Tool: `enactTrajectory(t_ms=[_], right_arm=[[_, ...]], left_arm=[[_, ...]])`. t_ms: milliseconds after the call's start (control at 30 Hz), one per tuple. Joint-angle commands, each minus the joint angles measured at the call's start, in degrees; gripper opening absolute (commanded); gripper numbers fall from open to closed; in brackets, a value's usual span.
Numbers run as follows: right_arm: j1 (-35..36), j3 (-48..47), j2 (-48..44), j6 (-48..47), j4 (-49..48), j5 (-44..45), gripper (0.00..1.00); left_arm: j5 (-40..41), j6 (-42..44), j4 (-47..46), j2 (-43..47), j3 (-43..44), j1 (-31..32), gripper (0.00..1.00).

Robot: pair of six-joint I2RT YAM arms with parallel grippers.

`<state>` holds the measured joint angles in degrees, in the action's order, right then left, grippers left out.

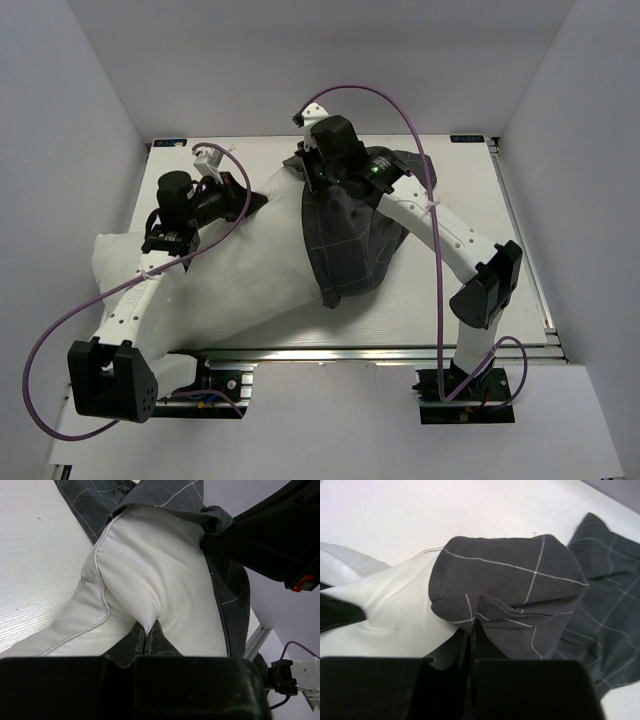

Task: Put the pillow into the pillowcase

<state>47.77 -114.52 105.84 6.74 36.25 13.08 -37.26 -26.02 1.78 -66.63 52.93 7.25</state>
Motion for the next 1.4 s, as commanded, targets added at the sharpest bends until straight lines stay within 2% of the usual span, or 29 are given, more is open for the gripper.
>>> enactTrajectory(t_ms=[0, 167, 333, 400, 467, 600, 700, 867, 933, 967, 1100, 1200, 1267, 1367], right_arm=[[0.4, 1.0, -5.7, -0.1, -5.2, -9.8, 0.00], [2.3, -0.4, -4.6, -0.6, -10.0, -12.6, 0.00], [2.9, -16.6, 3.1, 0.6, -8.7, -12.3, 0.00], [3.1, -19.2, 4.9, -0.2, -10.8, -11.3, 0.00], [3.3, -18.2, 4.2, -3.2, -14.7, -9.7, 0.00], [3.2, -14.1, 2.1, -5.8, -15.4, -8.3, 0.00], [3.9, -13.0, 2.0, -2.5, -12.9, -12.4, 0.00], [6.2, -16.9, 6.1, 1.1, -10.5, -15.9, 0.00], [6.1, -20.6, 7.5, 0.2, -11.7, -13.9, 0.00], [5.9, -21.5, 8.5, -0.9, -13.0, -9.0, 0.00], [0.1, -22.1, 8.0, -3.5, -20.2, -5.2, 0.00], [-0.7, -20.9, 6.0, -3.4, -18.9, -8.7, 0.00], [0.1, -17.3, 4.4, -1.5, -14.7, -15.5, 0.00], [3.6, -12.6, 3.6, 0.0, -9.6, -21.2, 0.00]], left_arm=[[-2.1, -2.1, -6.3, 3.4, 0.3, 0.3, 0.00], [-3.9, -3.4, -9.3, 2.0, 2.1, 0.3, 0.00], [-5.8, -3.8, -9.5, 1.3, 5.1, 0.4, 0.00], [-6.1, -3.6, -8.8, 1.5, 5.7, 0.5, 0.00], [-5.9, -2.6, -7.7, 2.1, 5.9, 0.6, 0.00], [-5.2, -3.2, -8.4, 3.5, 3.7, 0.5, 0.00], [-6.1, -6.2, -13.2, 2.7, 2.9, 0.6, 0.00], [-7.0, -6.2, -14.4, -0.3, 7.5, 1.6, 0.00], [-7.7, -5.6, -13.3, -1.3, 10.7, 1.7, 0.00], [-8.2, -4.2, -12.2, -1.4, 11.7, 1.7, 0.00], [-8.0, -0.9, -5.2, 0.0, 12.3, 1.7, 0.00], [-8.3, -2.4, -8.0, 1.5, 8.2, 1.7, 0.00], [-8.7, -4.8, -10.9, 0.8, 6.8, 1.8, 0.00], [-8.2, -5.0, -12.9, -1.3, 9.4, 2.1, 0.00]])
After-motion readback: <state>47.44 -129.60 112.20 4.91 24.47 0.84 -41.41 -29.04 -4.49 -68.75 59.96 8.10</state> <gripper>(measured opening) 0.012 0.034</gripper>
